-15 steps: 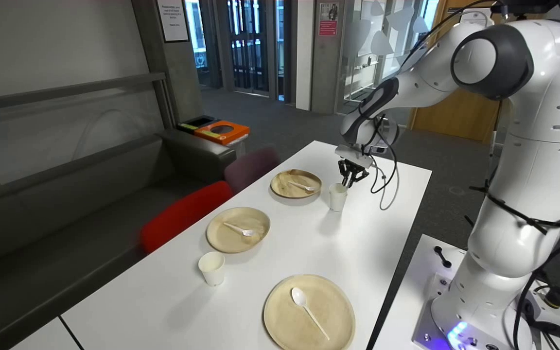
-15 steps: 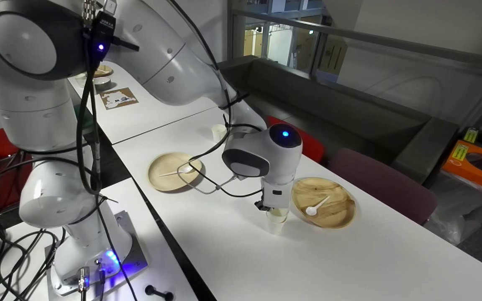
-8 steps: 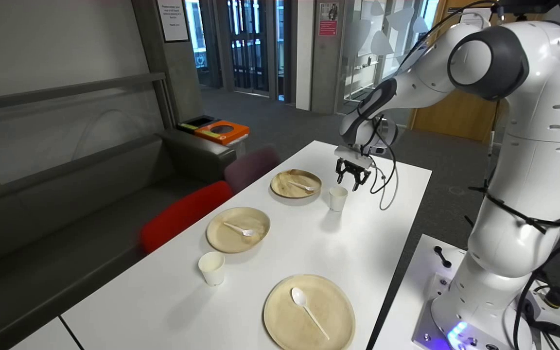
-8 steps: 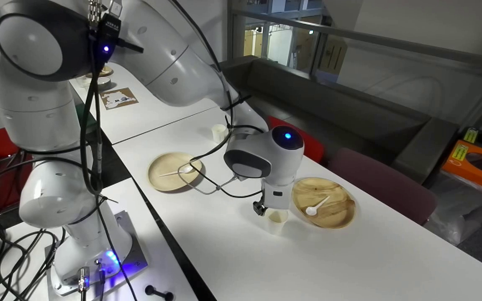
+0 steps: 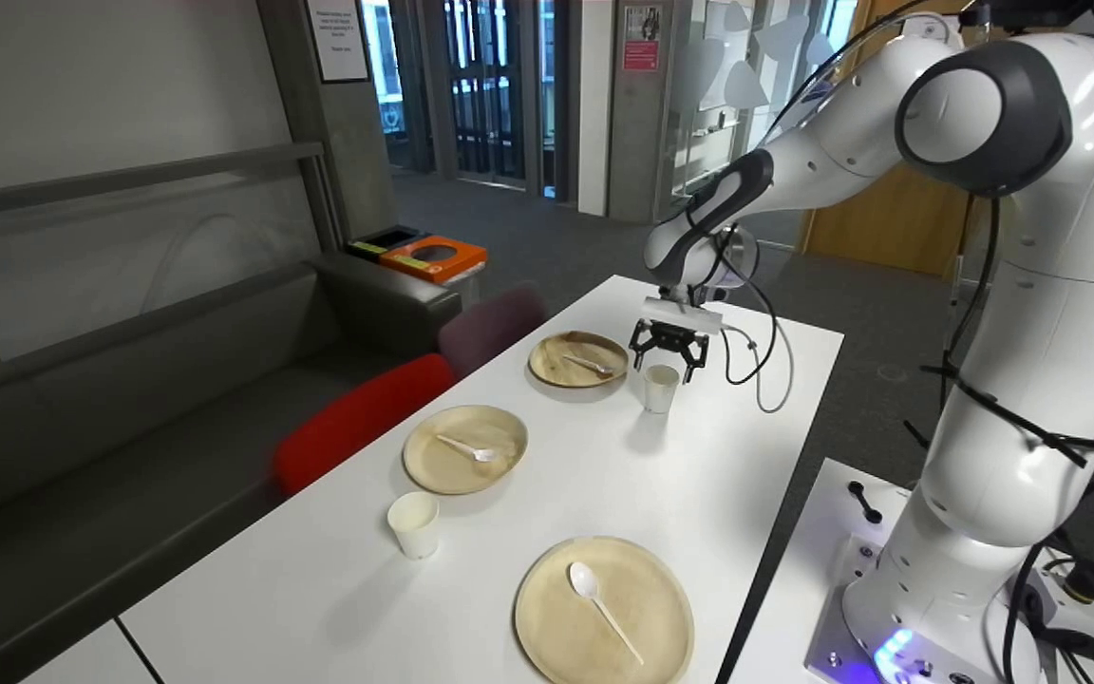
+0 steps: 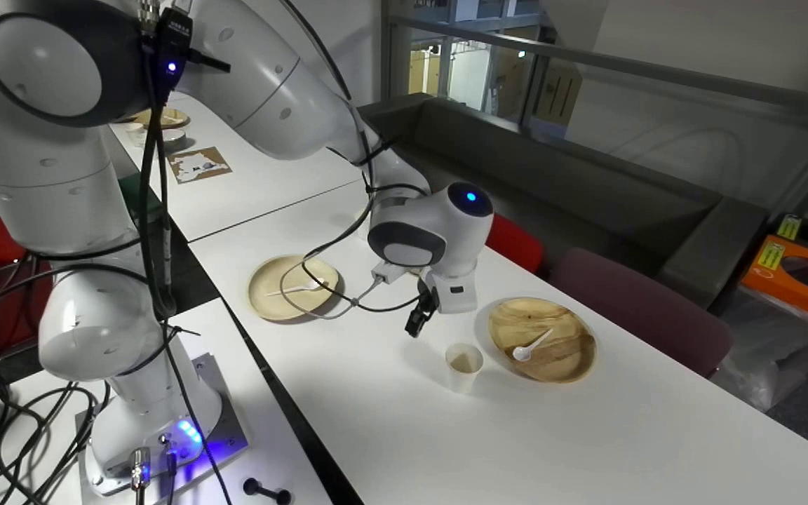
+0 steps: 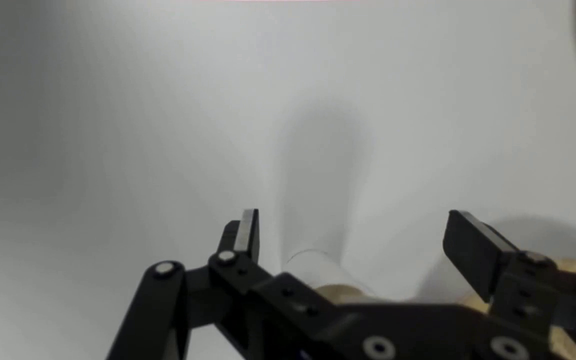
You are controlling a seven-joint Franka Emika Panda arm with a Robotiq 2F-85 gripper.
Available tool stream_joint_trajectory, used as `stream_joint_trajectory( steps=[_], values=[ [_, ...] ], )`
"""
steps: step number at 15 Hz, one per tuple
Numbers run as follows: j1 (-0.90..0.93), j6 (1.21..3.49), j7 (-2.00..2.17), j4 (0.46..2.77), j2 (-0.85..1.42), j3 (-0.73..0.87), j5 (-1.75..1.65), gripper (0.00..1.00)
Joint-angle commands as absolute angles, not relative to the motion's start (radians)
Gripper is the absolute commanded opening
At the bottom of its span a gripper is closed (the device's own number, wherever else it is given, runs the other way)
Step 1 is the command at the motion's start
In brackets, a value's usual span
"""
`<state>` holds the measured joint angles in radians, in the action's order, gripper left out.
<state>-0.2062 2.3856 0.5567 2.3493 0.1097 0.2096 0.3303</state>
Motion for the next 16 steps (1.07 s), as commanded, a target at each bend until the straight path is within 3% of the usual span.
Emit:
stream_joint_trajectory(
  steps=[1, 12, 16],
  values=[
    [-0.127, 2.327, 0.571, 2.389, 0.018, 0.156, 0.228, 1.0],
    [0.105, 2.106, 0.597, 2.243, -0.038, -0.104, -0.068, 1.0],
    [0.098, 2.159, 0.641, 2.269, -0.013, -0.099, -0.036, 1.0]
  ],
)
